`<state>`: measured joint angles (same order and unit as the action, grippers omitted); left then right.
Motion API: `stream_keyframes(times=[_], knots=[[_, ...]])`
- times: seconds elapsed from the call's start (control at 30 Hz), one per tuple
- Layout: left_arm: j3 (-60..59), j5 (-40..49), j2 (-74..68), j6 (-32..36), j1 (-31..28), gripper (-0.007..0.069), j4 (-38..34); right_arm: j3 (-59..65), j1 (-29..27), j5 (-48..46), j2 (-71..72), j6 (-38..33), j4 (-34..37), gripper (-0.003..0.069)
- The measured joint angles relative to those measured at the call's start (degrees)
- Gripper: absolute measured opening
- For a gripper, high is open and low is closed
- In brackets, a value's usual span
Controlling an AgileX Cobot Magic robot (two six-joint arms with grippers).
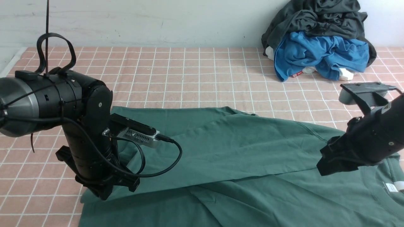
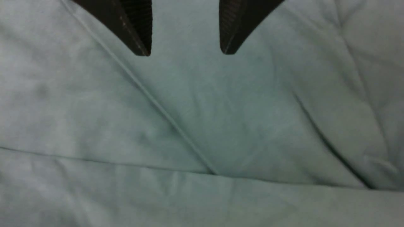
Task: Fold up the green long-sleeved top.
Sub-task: Use the left arm to drag and drop the cuff onto the cuff closest to the left arm, then use both arms simultaneously to clamp the lower edge of the clothing fabric
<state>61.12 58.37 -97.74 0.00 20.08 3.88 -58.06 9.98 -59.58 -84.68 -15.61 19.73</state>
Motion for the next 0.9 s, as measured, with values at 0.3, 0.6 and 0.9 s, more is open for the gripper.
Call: stream_keyframes(times=[0.3,0.6,0.9], knots=[[0.0,-1.2,-3.1,0.0,0.0,0.0169,0.2,0.0,13.3,-6.2,6.9,1.9,-2.9,0.0282],[-2.6,4.7,5.1,6.3,0.2,0.0432,-3.9,0.0,21.7,-11.1,18.9,10.7,-12.7,0.0282],[-22.2,0.3,20.1,16.9,16.6,0.0429,-10.6,0.0,22.0,-12.1,27.4,12.1,-13.8,0.0282]])
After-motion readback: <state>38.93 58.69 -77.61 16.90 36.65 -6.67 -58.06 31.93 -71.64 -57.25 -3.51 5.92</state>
